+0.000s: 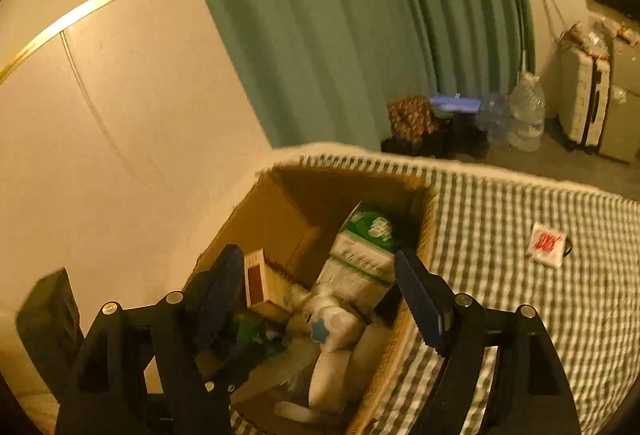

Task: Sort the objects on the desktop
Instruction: 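Open both grippers to drop the comb and unicorn into the box, then grasp the red-printed packet with the left gripper while the right grasps the black hair tie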

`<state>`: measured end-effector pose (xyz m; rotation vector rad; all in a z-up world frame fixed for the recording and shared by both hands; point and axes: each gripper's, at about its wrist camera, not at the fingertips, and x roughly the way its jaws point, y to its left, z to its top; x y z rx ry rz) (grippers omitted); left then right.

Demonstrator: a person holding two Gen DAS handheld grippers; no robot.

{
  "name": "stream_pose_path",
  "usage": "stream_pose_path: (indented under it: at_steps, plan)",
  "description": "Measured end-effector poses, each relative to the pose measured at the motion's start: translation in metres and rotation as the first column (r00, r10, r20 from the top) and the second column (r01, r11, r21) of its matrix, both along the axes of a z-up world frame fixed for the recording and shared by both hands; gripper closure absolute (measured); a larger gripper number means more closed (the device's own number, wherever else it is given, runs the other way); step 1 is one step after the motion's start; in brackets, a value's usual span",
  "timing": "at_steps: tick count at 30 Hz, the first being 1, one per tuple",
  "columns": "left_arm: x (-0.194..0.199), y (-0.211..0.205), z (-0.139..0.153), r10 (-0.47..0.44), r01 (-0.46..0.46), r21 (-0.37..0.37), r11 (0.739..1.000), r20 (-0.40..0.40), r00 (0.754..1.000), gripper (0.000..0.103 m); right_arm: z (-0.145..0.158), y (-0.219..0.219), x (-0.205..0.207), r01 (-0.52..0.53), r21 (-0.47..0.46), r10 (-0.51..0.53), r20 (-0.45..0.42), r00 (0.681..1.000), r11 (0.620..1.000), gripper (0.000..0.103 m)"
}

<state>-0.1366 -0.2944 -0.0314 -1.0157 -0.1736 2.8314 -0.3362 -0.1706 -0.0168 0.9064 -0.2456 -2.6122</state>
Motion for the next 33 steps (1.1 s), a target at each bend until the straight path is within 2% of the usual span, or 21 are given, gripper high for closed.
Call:
stream_pose_path:
  at_steps: [3, 9, 13, 17, 20, 23, 26, 29, 33]
  plan:
    - [0.011, 0.011, 0.009, -0.02, 0.02, -0.004, 1.0, -0.012, 1.0, 0.012, 0.011, 0.021, 0.016, 0.035, 0.007, -0.035, -0.062, 0.997, 0.999, 0.025]
    - [0.031, 0.065, 0.025, -0.103, 0.102, -0.053, 0.993, -0.018, 0.995, 0.001, 0.016, 0.099, 0.045, 0.124, 0.072, -0.117, -0.097, 0.988, 0.99, 0.025]
    - [0.039, 0.127, 0.021, -0.149, 0.146, -0.088, 0.985, -0.026, 0.988, 0.0, 0.005, 0.165, 0.064, 0.186, 0.104, -0.177, -0.087, 0.98, 0.977, 0.025]
    - [0.032, 0.195, -0.002, -0.232, 0.229, -0.106, 0.968, -0.015, 0.973, 0.0, -0.027, 0.225, 0.076, 0.248, 0.095, -0.245, -0.037, 0.969, 0.964, 0.025]
    - [0.008, 0.241, -0.029, -0.246, 0.247, -0.107, 0.963, 0.026, 0.969, 0.0, -0.057, 0.26, 0.075, 0.271, 0.045, -0.272, 0.029, 0.962, 0.962, 0.025]
    - [-0.032, 0.272, -0.059, -0.22, 0.224, -0.078, 0.971, 0.061, 0.974, 0.0, -0.082, 0.283, 0.064, 0.293, 0.057, -0.297, 0.071, 0.952, 0.954, 0.026]
    - [-0.074, 0.284, -0.081, -0.152, 0.156, -0.056, 0.986, 0.071, 0.986, 0.0, -0.104, 0.306, 0.04, 0.295, 0.061, -0.3, 0.104, 0.948, 0.953, 0.031]
    - [-0.135, 0.293, -0.108, -0.11, 0.114, -0.039, 0.993, 0.103, 0.989, 0.0, -0.119, 0.328, 0.017, 0.323, 0.022, -0.323, 0.132, 0.937, 0.946, 0.036]
    - [-0.194, 0.308, -0.134, -0.103, 0.113, -0.073, 0.991, 0.123, 0.987, 0.0, -0.145, 0.349, -0.023, 0.335, 0.008, -0.331, 0.17, 0.928, 0.942, 0.048]
